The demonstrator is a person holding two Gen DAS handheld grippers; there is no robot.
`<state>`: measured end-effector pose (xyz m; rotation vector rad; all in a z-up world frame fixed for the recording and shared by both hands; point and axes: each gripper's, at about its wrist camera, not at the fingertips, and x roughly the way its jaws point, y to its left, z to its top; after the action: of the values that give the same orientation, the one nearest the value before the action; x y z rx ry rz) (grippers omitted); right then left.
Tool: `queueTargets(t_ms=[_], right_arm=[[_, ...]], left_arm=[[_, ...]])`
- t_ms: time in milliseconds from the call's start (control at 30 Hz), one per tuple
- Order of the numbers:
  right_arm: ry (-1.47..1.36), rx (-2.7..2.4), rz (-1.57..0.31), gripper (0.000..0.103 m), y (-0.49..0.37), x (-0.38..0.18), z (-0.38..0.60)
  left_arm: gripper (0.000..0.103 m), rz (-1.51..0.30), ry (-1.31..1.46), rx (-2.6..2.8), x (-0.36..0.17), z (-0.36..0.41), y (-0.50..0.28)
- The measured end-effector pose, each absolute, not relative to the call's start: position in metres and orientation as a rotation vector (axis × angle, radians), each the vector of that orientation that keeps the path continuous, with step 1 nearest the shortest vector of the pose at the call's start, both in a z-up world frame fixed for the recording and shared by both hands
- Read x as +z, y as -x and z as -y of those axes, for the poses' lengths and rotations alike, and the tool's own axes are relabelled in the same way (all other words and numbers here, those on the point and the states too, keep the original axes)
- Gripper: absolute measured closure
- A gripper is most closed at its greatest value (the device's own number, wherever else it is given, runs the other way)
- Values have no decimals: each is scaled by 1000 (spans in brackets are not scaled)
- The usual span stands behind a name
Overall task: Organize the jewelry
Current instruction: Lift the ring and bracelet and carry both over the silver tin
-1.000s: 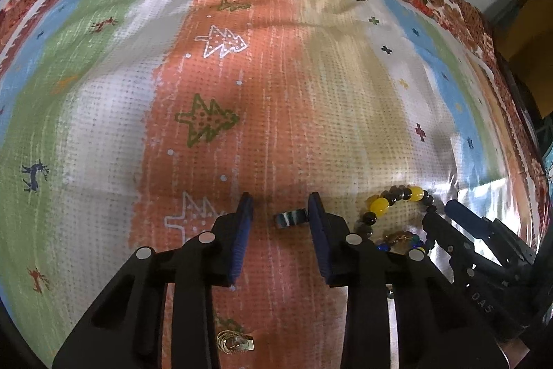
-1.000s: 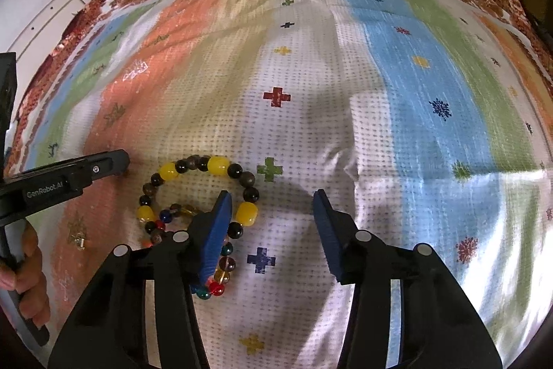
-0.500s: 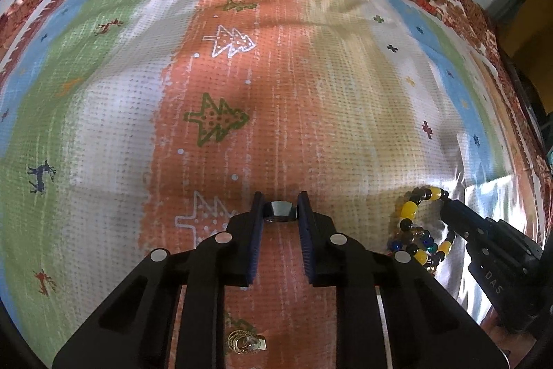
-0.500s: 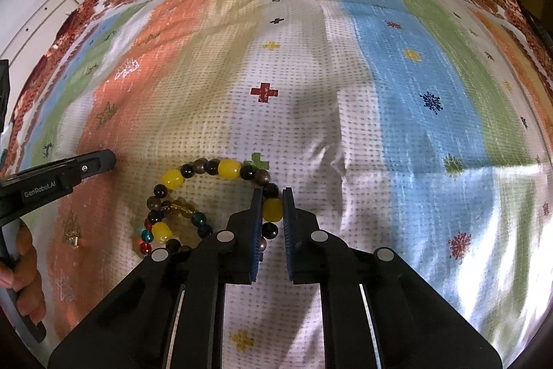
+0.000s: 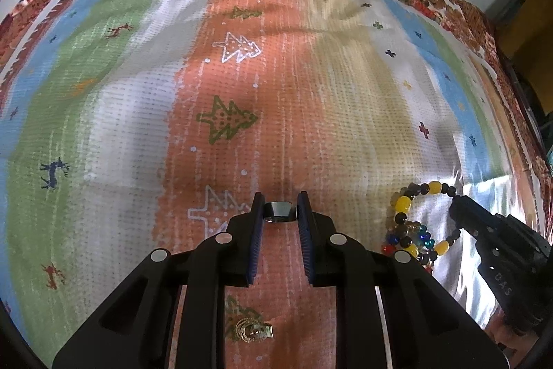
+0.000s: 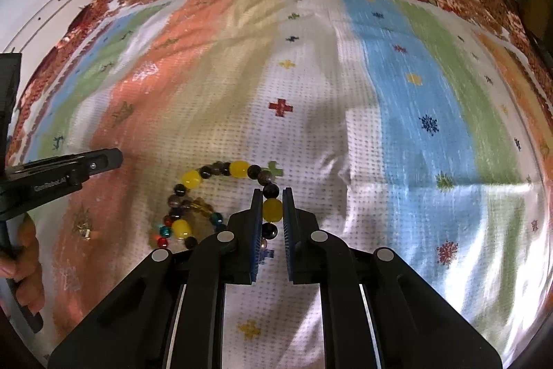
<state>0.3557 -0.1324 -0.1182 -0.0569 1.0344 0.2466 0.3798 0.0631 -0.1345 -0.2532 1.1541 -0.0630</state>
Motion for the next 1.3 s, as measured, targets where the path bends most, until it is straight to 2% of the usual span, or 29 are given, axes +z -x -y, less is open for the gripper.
queueTargets(t_ms=[1300], right_arm=[[46,318,-891,91,-280,-47,127]], left_arm=[[84,-1072,237,-73,-76,-54,-295]])
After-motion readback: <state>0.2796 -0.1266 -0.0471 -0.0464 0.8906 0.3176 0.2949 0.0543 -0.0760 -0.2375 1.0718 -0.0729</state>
